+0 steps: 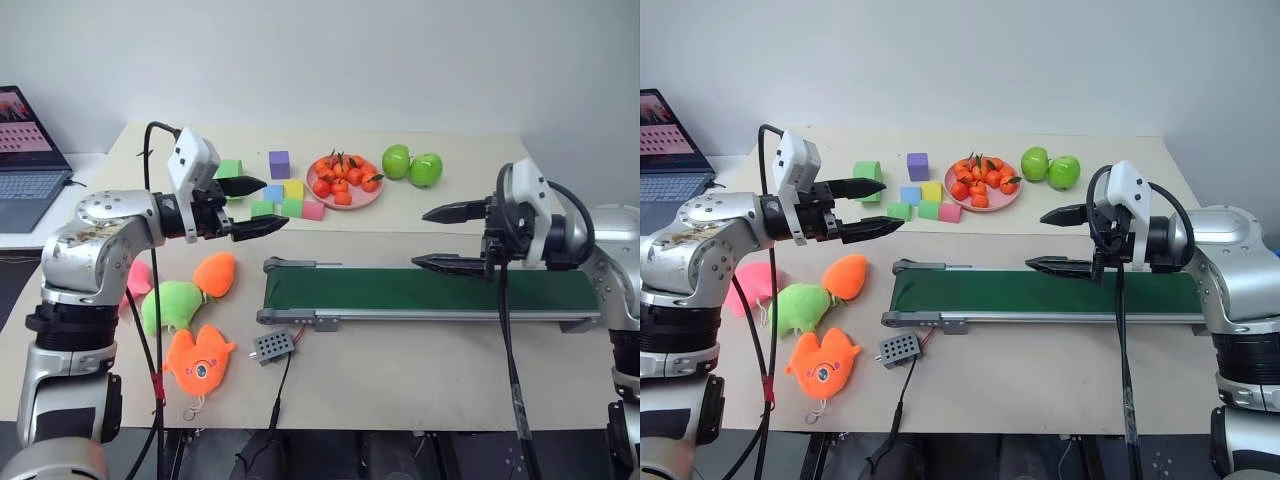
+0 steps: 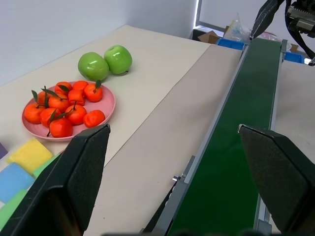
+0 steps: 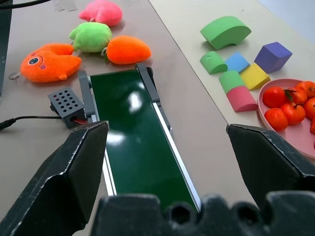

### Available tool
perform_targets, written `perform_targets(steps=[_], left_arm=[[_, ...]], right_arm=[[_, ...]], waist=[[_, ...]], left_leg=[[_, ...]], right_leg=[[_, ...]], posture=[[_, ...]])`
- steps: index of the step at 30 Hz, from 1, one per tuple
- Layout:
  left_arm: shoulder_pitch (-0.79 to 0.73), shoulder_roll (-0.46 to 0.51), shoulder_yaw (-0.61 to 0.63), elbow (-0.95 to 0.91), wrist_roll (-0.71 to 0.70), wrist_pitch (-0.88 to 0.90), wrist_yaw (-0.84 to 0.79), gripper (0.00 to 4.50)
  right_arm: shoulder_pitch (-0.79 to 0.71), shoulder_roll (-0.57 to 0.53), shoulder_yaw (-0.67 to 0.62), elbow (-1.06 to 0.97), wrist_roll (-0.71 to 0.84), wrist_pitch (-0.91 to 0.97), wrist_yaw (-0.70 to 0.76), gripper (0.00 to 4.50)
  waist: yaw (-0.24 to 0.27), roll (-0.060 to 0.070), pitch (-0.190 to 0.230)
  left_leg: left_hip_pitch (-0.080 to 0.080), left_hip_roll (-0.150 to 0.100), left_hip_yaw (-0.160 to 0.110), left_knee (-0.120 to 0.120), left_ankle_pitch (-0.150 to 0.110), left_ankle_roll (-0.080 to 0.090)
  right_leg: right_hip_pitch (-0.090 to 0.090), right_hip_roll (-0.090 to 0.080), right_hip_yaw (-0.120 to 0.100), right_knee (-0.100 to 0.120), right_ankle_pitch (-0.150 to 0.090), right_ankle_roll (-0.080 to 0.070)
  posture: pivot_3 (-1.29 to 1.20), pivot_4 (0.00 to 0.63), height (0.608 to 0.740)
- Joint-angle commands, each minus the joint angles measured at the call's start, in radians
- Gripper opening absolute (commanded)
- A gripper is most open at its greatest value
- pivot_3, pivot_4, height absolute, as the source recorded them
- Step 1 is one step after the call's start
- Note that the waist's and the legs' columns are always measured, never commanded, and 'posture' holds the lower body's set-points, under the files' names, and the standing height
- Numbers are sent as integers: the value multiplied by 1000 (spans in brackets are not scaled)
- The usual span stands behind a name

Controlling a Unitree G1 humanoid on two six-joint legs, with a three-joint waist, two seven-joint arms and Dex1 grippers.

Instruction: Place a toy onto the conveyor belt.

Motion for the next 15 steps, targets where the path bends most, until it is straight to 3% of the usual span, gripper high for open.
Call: perform_targets(steps=[1,15], left_arm=[[-9,5,4,-2,12,-42,-4,4453],[17,16,49,15,-2,-30,34,4453]], right_arm=[[-15,3,-30,-13,17,-23,-2,4500],[-38,18,-13,7,10,-29,5,4500]], waist=[[0,0,0],[-1,0,0]], left_leg=[[0,0,0,0,0,0],[0,0,0,0,0,0]], right_leg=[[0,0,0,0,0,0],[0,0,0,0,0,0]], posture=[[0,150,738],[0,150,738]])
